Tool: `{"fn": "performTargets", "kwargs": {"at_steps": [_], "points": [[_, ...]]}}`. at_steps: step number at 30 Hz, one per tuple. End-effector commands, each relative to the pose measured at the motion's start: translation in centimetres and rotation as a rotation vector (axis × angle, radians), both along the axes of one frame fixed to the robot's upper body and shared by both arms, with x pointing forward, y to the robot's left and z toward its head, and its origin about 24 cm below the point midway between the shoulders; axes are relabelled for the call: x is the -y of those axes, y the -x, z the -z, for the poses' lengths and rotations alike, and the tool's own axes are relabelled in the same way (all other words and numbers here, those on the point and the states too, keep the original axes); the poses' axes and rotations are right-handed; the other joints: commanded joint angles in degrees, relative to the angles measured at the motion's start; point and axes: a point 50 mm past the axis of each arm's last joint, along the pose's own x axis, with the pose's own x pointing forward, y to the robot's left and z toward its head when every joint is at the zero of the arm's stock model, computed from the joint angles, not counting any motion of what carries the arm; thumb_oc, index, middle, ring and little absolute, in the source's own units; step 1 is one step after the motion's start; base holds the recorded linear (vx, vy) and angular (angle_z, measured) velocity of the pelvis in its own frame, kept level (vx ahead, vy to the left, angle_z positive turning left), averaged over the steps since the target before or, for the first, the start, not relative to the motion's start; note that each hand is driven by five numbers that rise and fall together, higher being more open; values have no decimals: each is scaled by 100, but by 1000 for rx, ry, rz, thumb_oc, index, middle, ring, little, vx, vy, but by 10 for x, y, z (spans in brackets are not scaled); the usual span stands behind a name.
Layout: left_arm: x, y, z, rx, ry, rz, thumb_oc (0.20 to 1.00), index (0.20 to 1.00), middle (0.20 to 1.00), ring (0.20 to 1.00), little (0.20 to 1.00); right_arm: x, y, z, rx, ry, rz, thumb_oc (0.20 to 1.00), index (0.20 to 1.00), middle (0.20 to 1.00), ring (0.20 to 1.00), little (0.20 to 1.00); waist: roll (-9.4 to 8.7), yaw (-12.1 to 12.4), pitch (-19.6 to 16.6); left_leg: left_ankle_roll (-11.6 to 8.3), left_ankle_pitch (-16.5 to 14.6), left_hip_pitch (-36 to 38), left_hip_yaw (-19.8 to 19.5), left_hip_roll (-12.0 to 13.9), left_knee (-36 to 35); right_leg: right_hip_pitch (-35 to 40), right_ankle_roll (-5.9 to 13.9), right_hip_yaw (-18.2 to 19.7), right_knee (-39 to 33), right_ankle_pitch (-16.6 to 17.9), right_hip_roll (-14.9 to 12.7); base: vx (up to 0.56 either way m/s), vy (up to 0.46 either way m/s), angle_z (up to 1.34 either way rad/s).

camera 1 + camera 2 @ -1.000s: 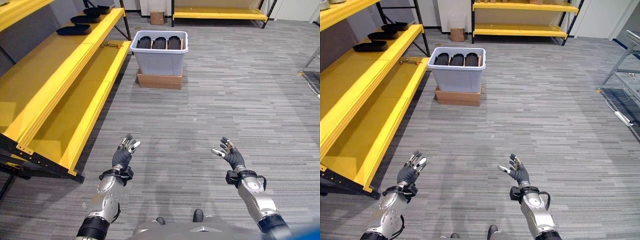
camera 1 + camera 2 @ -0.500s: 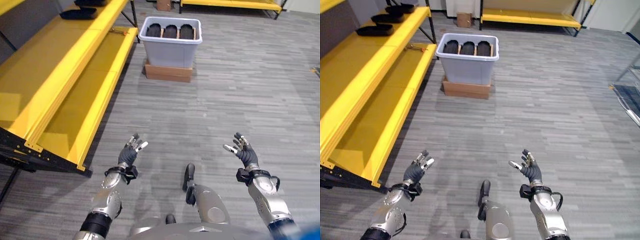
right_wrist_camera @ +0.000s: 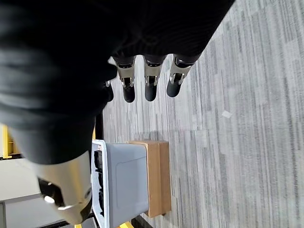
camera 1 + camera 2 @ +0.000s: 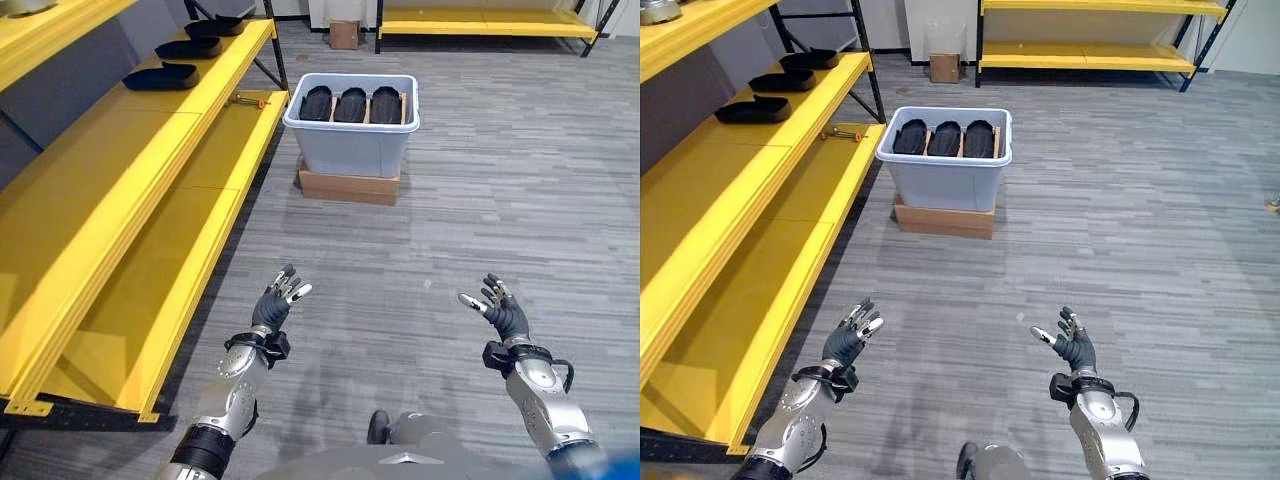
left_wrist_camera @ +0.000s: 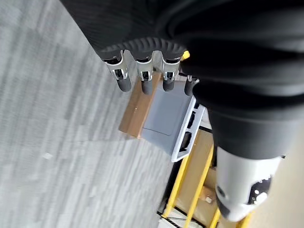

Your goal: Move parts from the plastic box to the shelf.

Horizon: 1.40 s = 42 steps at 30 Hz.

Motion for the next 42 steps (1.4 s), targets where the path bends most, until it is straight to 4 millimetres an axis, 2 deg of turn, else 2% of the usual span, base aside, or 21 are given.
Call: {"fn": "performTargets", "kwargs": {"at_steps": [1,2,4,6,8,11,13,16,17,19,21,24,29,31,34,36,38,39,40,41,42], "points": [[-7,-10,-22,137,17,-51,1000,1000,1000,1000,1000,-2,-10,-12,70,23,-100,1000,1000,1000,1000,1000,-115,-39,-30,36,825,-97,418,-309,-241,-67,578,-51,-554,390,126,193,-166,-10],[-7,-10,-23,144,12,-57,1000,1000,1000,1000,1000,-4,-10,-11,65,31,-125,1000,1000,1000,1000,1000,-160,5,11,-17,843,-457,465,-221,369,30,529,-22,-594,342,102,171,-149,-22],[-10,-9,-24,151,0,-70,1000,1000,1000,1000,1000,-5,-10,-11,62,8,-134,1000,1000,1000,1000,1000,-208,61,114,25,713,-809,652,110,650,158,521,-4,-576,270,47,219,-107,-20],[-16,-7,-23,147,-6,-91,1000,1000,1000,1000,1000,-7,-12,-11,64,-1,-164,1000,1000,1000,1000,1000,-196,65,194,152,528,-728,898,390,-227,229,612,11,-480,214,-8,214,45,-21],[-21,-4,-23,143,-8,-111,1000,1000,1000,1000,1000,-9,-12,-13,67,8,-186,1000,1000,1000,1000,1000,-218,44,252,291,395,-714,1091,485,-1044,257,718,108,-416,239,-89,205,162,-31],[-30,-1,-27,190,26,-146,1000,1000,1000,1000,1000,-11,-12,-14,63,36,-204,1000,1000,1000,1000,1000,-225,108,346,273,610,-948,1131,534,-2279,552,852,361,-530,243,-154,230,206,0],[-35,5,-25,195,34,-157,1000,1000,1000,1000,1000,-14,-11,-12,61,35,-218,1000,1000,1000,1000,1000,-179,300,402,94,1174,-1222,885,673,-3343,931,898,519,-711,182,-160,348,219,3],[-40,11,-20,186,12,-183,1000,1000,1000,1000,1000,-18,-11,-11,67,10,-249,1000,1000,1000,1000,1000,-164,407,430,-21,1536,-1345,770,852,-3850,1134,924,593,-748,103,-208,344,215,-30],[-50,14,-17,185,-22,-227,1000,1000,1000,1000,1000,-24,-12,-13,78,7,-308,1000,1000,1000,1000,1000,-146,469,477,-12,1532,-1449,733,914,-3812,1247,968,654,-536,-109,-317,495,377,-82],[-56,14,-21,200,-77,-244,1000,1000,1000,1000,1000,-31,-13,-13,80,-19,-347,1000,1000,1000,1000,1000,-157,601,488,92,1262,-1490,372,764,-3534,1280,1033,761,-233,-347,-436,480,384,-91],[-58,14,-20,187,-19,-247,1000,1000,1000,1000,1000,-32,-12,-12,82,-31,-339,1000,1000,1000,1000,1000,-177,638,505,208,971,-1544,348,663,-3201,1328,1051,754,-39,-473,-535,294,262,-68],[-60,10,-25,209,-88,-203,1000,1000,1000,1000,1000,-37,-11,-12,91,-80,-329,1000,1000,1000,1000,1000,-213,684,461,427,614,-1550,309,361,-2833,1361,1130,757,214,-536,-689,277,289,-5],[-55,5,-25,203,-168,-118,1000,1000,1000,1000,1000,-50,-17,-15,132,-109,-311,1000,1000,1000,1000,1000,-195,757,355,849,454,-1276,158,-175,-3080,1085,1434,834,1323,139,-818,227,299,15],[-52,3,-22,182,-200,-77,1000,1000,1000,1000,1000,-58,-20,-14,123,-120,-286,1000,1000,1000,1000,1000,-259,778,269,1041,258,-993,88,-508,-3278,951,1698,817,2331,604,-1001,315,324,11],[-49,1,-20,174,-216,-49,1000,1000,1000,1000,1000,-64,-21,-13,127,-121,-282,1000,1000,1000,1000,1000,-222,802,248,1216,111,-841,89,-633,-3319,601,1777,742,3308,1050,-1362,194,264,0],[-46,3,-18,170,-217,-57,1000,1000,1000,1000,1000,-67,-24,-14,133,-100,-276,1000,1000,1000,1000,1000,-123,796,317,1301,-15,-583,115,-639,-3373,54,1689,617,3880,946,-1446,182,174,8],[-44,3,-19,174,-204,-55,1000,1000,1000,1000,1000,-64,-28,-19,159,-2,-222,1000,1000,1000,1000,1000,-78,726,417,1275,-38,-347,145,-599,-3498,-336,1650,396,3474,756,-1272,191,-30,-49],[-44,1,-21,175,-179,-61,1000,1000,1000,1000,1000,-55,-33,-25,190,83,-171,1000,1000,1000,1000,1000,-62,659,509,1184,-50,-174,159,-531,-3622,-424,1614,257,2496,701,-1206,165,-108,-52],[-44,1,-21,174,-174,-63,1000,1000,1000,1000,1000,-55,-33,-26,192,84,-168,1000,1000,1000,1000,1000,-48,649,525,1171,-49,-151,152,-511,-3634,-399,1607,238,2391,712,-1183,170,-222,-27],[-44,-3,-24,180,-144,-80,1000,1000,1000,1000,1000,-47,-35,-31,209,115,-126,1000,1000,1000,1000,1000,-86,535,588,1092,-51,-68,216,-458,-3682,-524,1591,199,857,1112,-1134,164,-202,-14],[-44,-5,-27,195,-142,-82,1000,1000,1000,1000,1000,-44,-36,-33,211,135,-110,1000,1000,1000,1000,1000,-123,443,634,1078,-153,30,174,-489,-3698,-701,1738,386,301,1572,-1209,302,-292,3]]}}
